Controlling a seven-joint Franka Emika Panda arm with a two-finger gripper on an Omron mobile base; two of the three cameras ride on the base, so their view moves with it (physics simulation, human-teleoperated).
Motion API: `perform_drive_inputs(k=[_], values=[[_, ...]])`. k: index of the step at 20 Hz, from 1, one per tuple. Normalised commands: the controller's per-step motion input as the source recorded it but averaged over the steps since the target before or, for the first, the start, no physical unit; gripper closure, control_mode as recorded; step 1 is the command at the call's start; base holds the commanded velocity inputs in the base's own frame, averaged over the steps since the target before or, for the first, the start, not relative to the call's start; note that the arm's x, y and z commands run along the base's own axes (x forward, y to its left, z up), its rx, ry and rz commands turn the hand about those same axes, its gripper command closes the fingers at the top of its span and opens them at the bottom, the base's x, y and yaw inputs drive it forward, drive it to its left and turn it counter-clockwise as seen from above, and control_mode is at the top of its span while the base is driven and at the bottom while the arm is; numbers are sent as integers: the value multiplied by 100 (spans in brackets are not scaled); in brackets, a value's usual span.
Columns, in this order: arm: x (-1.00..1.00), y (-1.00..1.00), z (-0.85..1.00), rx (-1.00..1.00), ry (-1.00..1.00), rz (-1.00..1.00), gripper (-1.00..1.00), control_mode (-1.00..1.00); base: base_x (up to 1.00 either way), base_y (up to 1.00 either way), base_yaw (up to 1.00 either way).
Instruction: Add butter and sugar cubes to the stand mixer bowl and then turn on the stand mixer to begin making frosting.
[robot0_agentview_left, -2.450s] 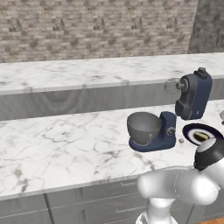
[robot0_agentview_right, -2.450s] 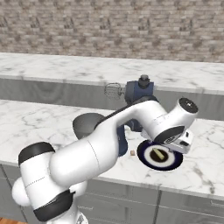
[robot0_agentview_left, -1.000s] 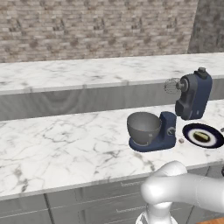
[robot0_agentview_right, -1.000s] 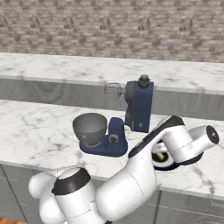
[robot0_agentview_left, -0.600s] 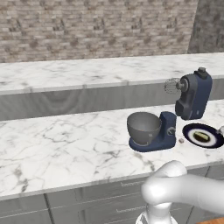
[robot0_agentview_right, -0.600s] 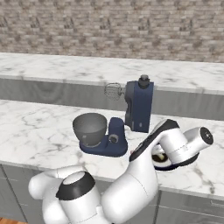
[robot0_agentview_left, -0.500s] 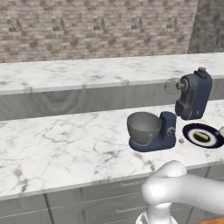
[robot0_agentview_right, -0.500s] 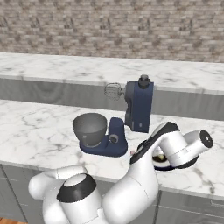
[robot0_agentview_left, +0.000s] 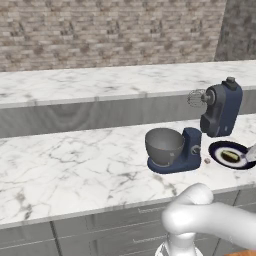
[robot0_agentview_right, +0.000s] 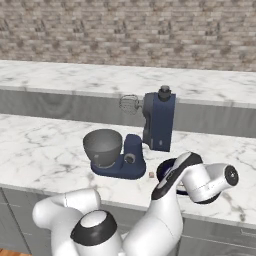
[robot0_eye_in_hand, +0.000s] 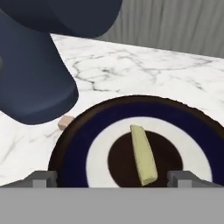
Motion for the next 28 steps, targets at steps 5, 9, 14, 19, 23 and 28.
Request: perform_drive_inputs(k=[5,9,14,19,23,28], values=[[33,-3,-26,0,-2,0,-100,-100,0,0,0],[32,-19,-22,0,0,1,-100,-100,0,0,0],[28,-36,-20,0,0,3,-100,-100,0,0,0],[12,-41,-20,0,0,4,-100,-100,0,0,0],[0,-12,-13,0,0,7,-100,-100,0,0,0],[-1,20,-1,0,0,7,-100,-100,0,0,0]])
